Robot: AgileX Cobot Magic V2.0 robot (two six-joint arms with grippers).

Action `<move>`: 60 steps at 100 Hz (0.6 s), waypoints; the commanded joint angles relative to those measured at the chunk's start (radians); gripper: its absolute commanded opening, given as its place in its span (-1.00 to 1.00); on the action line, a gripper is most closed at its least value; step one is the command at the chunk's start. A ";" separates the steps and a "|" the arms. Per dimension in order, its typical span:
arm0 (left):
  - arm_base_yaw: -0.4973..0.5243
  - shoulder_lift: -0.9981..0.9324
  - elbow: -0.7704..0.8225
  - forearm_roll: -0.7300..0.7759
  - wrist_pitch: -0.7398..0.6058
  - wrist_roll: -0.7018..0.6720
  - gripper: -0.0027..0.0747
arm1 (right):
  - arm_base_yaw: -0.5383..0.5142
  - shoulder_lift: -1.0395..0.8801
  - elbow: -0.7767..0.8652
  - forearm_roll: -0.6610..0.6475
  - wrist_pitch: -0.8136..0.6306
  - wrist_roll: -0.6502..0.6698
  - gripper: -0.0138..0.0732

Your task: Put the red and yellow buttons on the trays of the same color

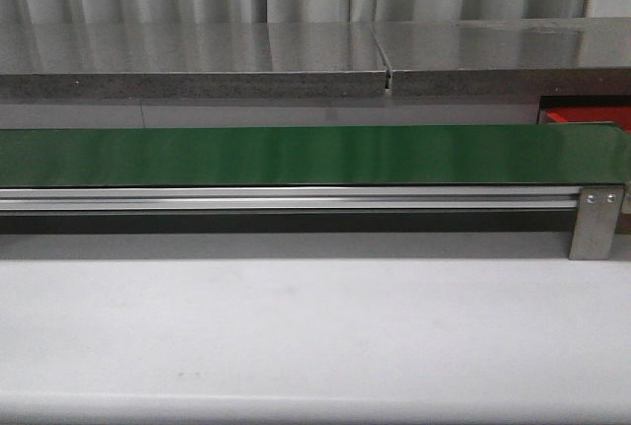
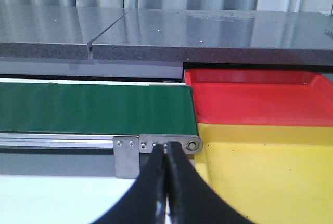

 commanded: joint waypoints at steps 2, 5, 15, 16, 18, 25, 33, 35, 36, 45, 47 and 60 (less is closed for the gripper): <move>-0.006 -0.021 -0.098 0.000 -0.014 -0.007 -0.98 | 0.001 -0.018 -0.022 0.001 -0.080 -0.007 -0.95; -0.006 -0.011 -0.118 0.000 0.001 -0.007 -0.98 | 0.001 -0.018 -0.022 0.001 -0.080 -0.007 -0.95; -0.006 0.029 -0.187 0.000 0.049 -0.007 -0.98 | 0.001 -0.018 -0.022 0.001 -0.080 -0.007 -0.95; -0.006 0.032 -0.197 0.000 0.053 -0.007 -0.98 | 0.001 -0.018 -0.022 0.001 -0.080 -0.007 -0.95; -0.006 0.043 -0.211 0.000 0.069 -0.007 -0.98 | 0.001 -0.018 -0.022 0.001 -0.080 -0.007 -0.95; -0.006 0.078 -0.258 0.000 0.126 -0.007 -0.98 | 0.001 -0.018 -0.022 0.001 -0.080 -0.007 -0.95; -0.006 0.127 -0.298 0.000 0.147 -0.007 -0.98 | 0.001 -0.018 -0.022 0.001 -0.080 -0.007 -0.95; -0.006 0.135 -0.306 0.000 0.147 -0.007 -0.98 | 0.001 -0.018 -0.022 0.001 -0.080 -0.007 -0.95; -0.006 0.144 -0.308 0.000 0.147 -0.007 -0.98 | 0.001 -0.018 -0.022 0.001 -0.080 -0.007 -0.95; -0.006 0.195 -0.336 0.000 0.147 -0.007 -0.98 | 0.001 -0.018 -0.022 0.001 -0.080 -0.007 -0.95; -0.006 0.206 -0.341 0.000 0.147 -0.007 -0.98 | 0.001 -0.018 -0.022 0.001 -0.080 -0.007 -0.95; -0.006 0.265 -0.366 0.000 0.145 -0.007 -0.98 | 0.001 -0.018 -0.022 0.001 -0.080 -0.007 -0.95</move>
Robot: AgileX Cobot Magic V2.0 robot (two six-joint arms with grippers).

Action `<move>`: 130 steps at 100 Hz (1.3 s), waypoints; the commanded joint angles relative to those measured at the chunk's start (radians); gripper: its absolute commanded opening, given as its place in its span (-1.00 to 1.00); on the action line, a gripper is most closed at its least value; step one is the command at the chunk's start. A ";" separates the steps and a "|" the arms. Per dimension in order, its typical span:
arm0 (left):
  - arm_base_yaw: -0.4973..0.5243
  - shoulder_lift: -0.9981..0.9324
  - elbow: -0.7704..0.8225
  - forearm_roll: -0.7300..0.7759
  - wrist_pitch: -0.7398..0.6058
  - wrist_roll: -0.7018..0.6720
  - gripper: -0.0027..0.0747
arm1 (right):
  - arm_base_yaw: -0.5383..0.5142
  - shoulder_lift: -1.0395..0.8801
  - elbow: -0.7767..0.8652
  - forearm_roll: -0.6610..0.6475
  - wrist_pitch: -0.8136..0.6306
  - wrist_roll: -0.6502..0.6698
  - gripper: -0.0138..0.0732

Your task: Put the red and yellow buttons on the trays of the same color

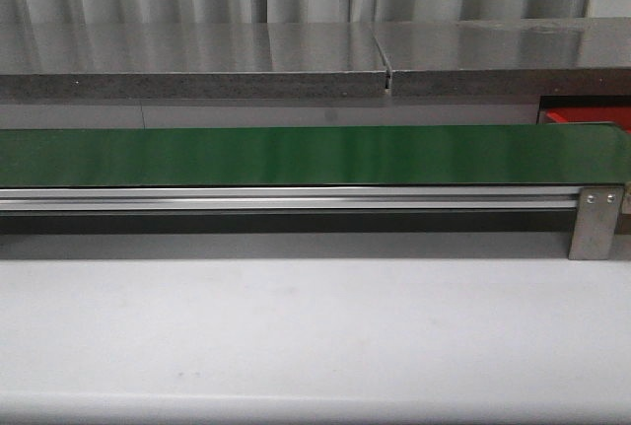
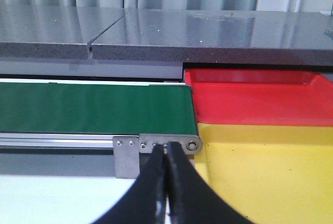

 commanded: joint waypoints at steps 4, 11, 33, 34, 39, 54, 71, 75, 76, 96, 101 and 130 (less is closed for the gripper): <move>-0.006 0.071 -0.054 0.000 -0.065 -0.007 -0.98 | 0.001 -0.018 -0.022 0.001 -0.080 -0.007 -0.95; -0.006 0.104 -0.063 0.000 -0.061 -0.007 -0.96 | 0.001 -0.018 -0.022 0.001 -0.080 -0.007 -0.95; -0.006 0.188 -0.068 0.000 -0.075 -0.007 -0.06 | 0.001 -0.018 -0.022 0.001 -0.080 -0.007 -0.95; -0.006 0.191 -0.068 0.000 -0.078 -0.007 -0.01 | 0.001 -0.018 -0.022 0.001 -0.080 -0.007 -0.95; -0.006 0.206 -0.068 0.000 -0.091 -0.007 0.24 | 0.001 -0.018 -0.022 0.001 -0.080 -0.007 -0.95; -0.006 0.258 -0.083 0.000 -0.080 -0.007 0.41 | 0.001 -0.018 -0.022 0.001 -0.080 -0.007 -0.95; 0.017 0.359 -0.163 0.000 -0.012 -0.017 0.39 | 0.001 -0.018 -0.022 0.001 -0.080 -0.007 -0.95; 0.030 0.381 -0.188 0.000 0.009 -0.033 0.39 | 0.001 -0.018 -0.022 0.001 -0.080 -0.007 -0.95; 0.036 0.390 -0.193 0.000 0.016 -0.036 0.39 | 0.001 -0.018 -0.022 0.001 -0.080 -0.007 -0.95; 0.142 0.511 -0.315 -0.012 0.126 -0.056 0.39 | 0.001 -0.018 -0.022 0.001 -0.080 -0.007 -0.95; 0.172 0.542 -0.344 -0.019 0.160 -0.056 0.39 | 0.001 -0.018 -0.022 0.001 -0.080 -0.007 -0.95; 0.320 0.713 -0.504 -0.022 0.356 -0.056 0.39 | 0.001 -0.018 -0.022 0.001 -0.080 -0.007 -0.95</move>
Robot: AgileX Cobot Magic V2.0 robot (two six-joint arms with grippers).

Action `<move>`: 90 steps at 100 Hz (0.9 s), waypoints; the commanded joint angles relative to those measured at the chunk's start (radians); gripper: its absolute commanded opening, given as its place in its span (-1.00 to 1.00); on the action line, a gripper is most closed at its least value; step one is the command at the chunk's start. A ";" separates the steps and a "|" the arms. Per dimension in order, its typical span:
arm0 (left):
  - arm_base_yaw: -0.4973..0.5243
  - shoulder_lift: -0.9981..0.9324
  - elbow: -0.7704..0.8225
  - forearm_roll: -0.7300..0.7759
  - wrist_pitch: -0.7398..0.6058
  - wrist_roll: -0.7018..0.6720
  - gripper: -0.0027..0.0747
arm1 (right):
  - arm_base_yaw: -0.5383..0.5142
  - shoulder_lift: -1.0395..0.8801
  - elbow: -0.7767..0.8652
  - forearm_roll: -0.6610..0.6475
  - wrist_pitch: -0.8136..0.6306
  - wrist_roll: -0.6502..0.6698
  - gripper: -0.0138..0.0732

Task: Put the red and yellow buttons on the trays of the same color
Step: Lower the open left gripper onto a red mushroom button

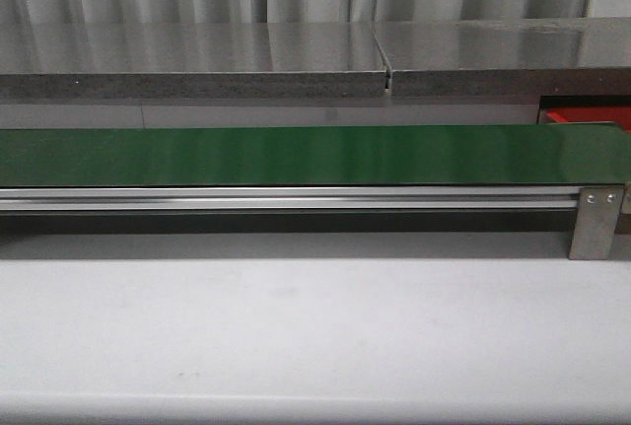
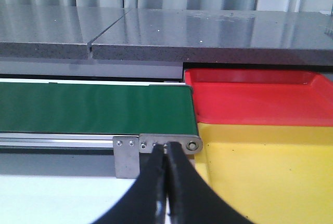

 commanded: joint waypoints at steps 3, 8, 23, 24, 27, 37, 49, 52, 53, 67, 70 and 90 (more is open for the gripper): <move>0.045 0.051 -0.093 -0.008 0.025 -0.013 0.39 | 0.001 -0.018 -0.022 0.001 -0.080 -0.007 -0.95; 0.067 0.078 -0.119 -0.012 0.053 -0.013 0.39 | 0.001 -0.018 -0.022 0.001 -0.080 -0.007 -0.95; 0.139 0.160 -0.187 -0.041 0.124 -0.013 0.39 | 0.001 -0.018 -0.022 0.001 -0.080 -0.007 -0.95; 0.142 0.164 -0.192 -0.043 0.127 -0.013 0.39 | 0.001 -0.018 -0.022 0.001 -0.080 -0.007 -0.95; 0.155 0.178 -0.203 -0.054 0.138 -0.013 0.39 | 0.001 -0.018 -0.022 0.001 -0.080 -0.007 -0.95; 0.198 0.232 -0.242 -0.061 0.183 -0.013 0.39 | 0.001 -0.018 -0.022 0.001 -0.080 -0.007 -0.95; 0.246 0.292 -0.276 -0.061 0.207 -0.013 0.39 | 0.001 -0.018 -0.022 0.001 -0.080 -0.007 -0.95; 0.257 0.307 -0.285 -0.061 0.207 -0.013 0.39 | 0.001 -0.018 -0.022 0.001 -0.080 -0.007 -0.95; 0.260 0.311 -0.286 -0.061 0.207 -0.013 0.39 | 0.001 -0.018 -0.022 0.001 -0.080 -0.007 -0.95; 0.306 0.399 -0.315 -0.061 0.214 -0.013 0.39 | 0.001 -0.018 -0.022 0.001 -0.080 -0.007 -0.95; 0.314 0.423 -0.320 -0.061 0.214 -0.013 0.39 | 0.001 -0.018 -0.022 0.001 -0.080 -0.007 -0.95; 0.341 0.560 -0.400 -0.061 0.217 -0.013 0.39 | 0.001 -0.018 -0.022 0.001 -0.080 -0.007 -0.95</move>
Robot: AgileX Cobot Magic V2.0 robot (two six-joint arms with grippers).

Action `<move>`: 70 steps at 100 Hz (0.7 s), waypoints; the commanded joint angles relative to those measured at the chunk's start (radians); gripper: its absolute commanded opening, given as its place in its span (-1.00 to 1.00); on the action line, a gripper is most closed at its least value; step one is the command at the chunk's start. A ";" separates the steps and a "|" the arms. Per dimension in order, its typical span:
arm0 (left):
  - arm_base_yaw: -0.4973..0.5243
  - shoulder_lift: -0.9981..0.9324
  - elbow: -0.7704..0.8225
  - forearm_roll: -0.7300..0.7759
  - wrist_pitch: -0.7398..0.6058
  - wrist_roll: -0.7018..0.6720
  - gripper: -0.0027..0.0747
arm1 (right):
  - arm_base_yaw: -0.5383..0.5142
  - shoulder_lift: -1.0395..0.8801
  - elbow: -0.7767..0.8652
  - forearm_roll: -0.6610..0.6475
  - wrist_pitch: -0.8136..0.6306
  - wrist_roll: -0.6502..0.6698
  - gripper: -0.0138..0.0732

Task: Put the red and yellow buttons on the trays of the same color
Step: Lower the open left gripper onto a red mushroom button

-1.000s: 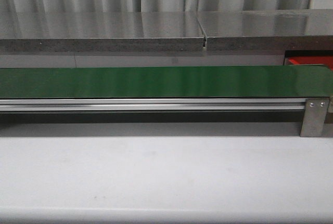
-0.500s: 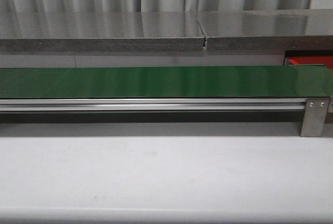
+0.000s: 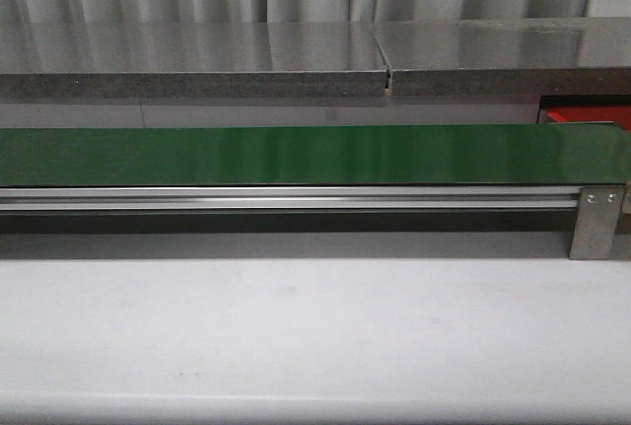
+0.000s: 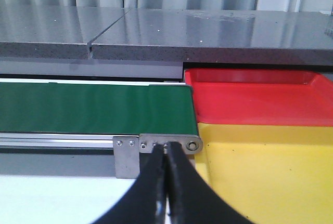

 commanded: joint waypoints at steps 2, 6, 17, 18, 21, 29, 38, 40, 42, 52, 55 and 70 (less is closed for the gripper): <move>0.007 0.033 -0.074 -0.010 -0.021 -0.011 0.39 | 0.001 -0.018 -0.022 0.001 -0.080 -0.007 -0.95; 0.007 0.061 -0.095 -0.010 -0.021 -0.011 0.39 | 0.001 -0.018 -0.022 0.001 -0.080 -0.007 -0.95; 0.007 0.138 -0.145 -0.028 -0.019 -0.011 0.39 | 0.001 -0.018 -0.022 0.001 -0.080 -0.007 -0.95; 0.007 0.143 -0.152 -0.031 -0.019 -0.011 0.39 | 0.001 -0.018 -0.022 0.001 -0.080 -0.007 -0.95; 0.007 0.163 -0.165 -0.033 -0.016 -0.011 0.39 | 0.001 -0.018 -0.022 0.001 -0.080 -0.007 -0.95; 0.007 0.223 -0.201 -0.035 -0.003 -0.011 0.39 | 0.001 -0.018 -0.022 0.001 -0.080 -0.007 -0.95; 0.007 0.283 -0.243 -0.035 0.023 -0.011 0.39 | 0.001 -0.018 -0.022 0.001 -0.080 -0.007 -0.95; 0.007 0.297 -0.251 -0.035 0.025 -0.011 0.39 | 0.001 -0.018 -0.022 0.001 -0.080 -0.007 -0.95; 0.007 0.311 -0.258 -0.035 0.027 -0.011 0.39 | 0.001 -0.018 -0.022 0.001 -0.080 -0.007 -0.95; 0.007 0.365 -0.280 -0.035 0.016 -0.011 0.39 | 0.001 -0.018 -0.022 0.001 -0.080 -0.007 -0.95; 0.007 0.381 -0.289 -0.035 0.014 -0.011 0.39 | 0.001 -0.018 -0.022 0.001 -0.080 -0.007 -0.95; 0.007 0.448 -0.326 -0.033 0.014 -0.011 0.39 | 0.001 -0.018 -0.022 0.001 -0.080 -0.007 -0.95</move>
